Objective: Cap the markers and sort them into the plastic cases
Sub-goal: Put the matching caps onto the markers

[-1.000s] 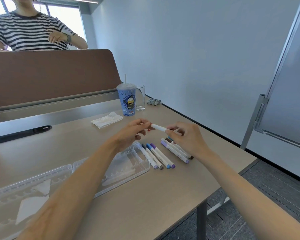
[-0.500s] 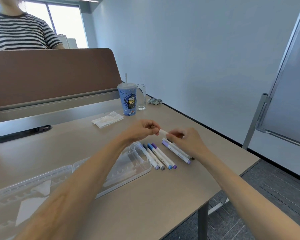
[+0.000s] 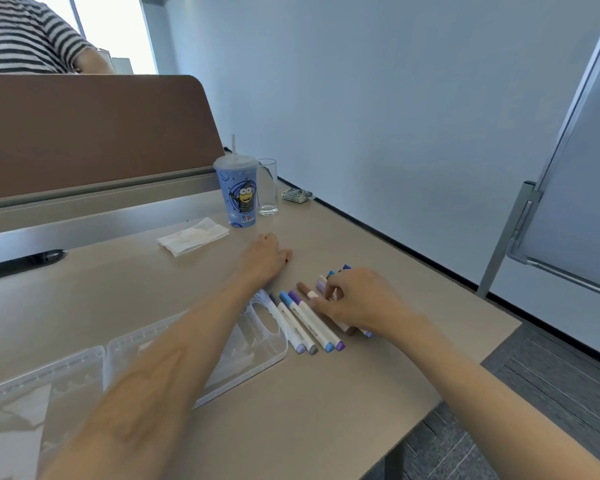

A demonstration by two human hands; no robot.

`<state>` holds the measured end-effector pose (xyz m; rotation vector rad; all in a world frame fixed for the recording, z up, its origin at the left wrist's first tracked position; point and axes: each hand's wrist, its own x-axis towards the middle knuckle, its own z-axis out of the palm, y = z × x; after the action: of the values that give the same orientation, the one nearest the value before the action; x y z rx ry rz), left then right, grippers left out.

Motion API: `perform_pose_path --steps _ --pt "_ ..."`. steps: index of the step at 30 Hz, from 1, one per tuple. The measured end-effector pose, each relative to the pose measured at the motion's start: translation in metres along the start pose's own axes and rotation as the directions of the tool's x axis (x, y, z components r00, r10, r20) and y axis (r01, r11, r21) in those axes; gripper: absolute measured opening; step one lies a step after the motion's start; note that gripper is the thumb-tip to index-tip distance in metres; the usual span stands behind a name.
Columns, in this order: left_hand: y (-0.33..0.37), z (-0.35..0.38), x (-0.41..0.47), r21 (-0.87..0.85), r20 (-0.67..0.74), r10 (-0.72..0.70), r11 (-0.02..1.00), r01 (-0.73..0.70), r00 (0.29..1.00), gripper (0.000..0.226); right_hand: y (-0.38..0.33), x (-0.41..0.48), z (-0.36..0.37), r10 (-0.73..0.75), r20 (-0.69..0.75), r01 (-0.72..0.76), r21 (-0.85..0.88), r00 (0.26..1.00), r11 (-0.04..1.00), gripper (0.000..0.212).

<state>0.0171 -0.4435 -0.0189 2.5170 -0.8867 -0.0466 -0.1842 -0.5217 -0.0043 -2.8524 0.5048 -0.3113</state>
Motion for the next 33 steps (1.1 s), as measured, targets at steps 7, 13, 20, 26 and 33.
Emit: perform_pose_path --steps 7,13,20,26,33 --pt "0.002 0.003 0.006 0.097 0.011 0.112 0.989 -0.113 0.994 0.025 0.009 0.009 -0.003 0.079 -0.151 -0.052 0.176 0.985 0.983 0.023" --pt "-0.005 -0.025 -0.035 -0.425 0.043 0.084 0.903 -0.058 0.996 0.023 -0.011 0.012 -0.005 0.064 -0.184 -0.013 0.265 0.981 0.964 0.019" --pt "-0.043 -0.097 -0.142 -0.729 -0.049 0.012 0.683 -0.044 0.999 0.016 -0.104 0.012 0.000 -0.090 -0.221 0.156 0.302 0.971 0.941 0.019" --pt "-0.106 -0.162 -0.240 -0.725 -0.145 -0.123 0.689 -0.021 0.982 0.020 -0.202 -0.008 0.013 -0.296 -0.249 0.369 0.338 0.922 0.866 0.018" --pt "-0.202 -0.212 -0.363 -0.662 -0.309 -0.296 0.749 0.019 0.904 0.019 -0.337 -0.047 0.047 -0.446 -0.213 0.493 0.432 0.869 0.755 0.015"
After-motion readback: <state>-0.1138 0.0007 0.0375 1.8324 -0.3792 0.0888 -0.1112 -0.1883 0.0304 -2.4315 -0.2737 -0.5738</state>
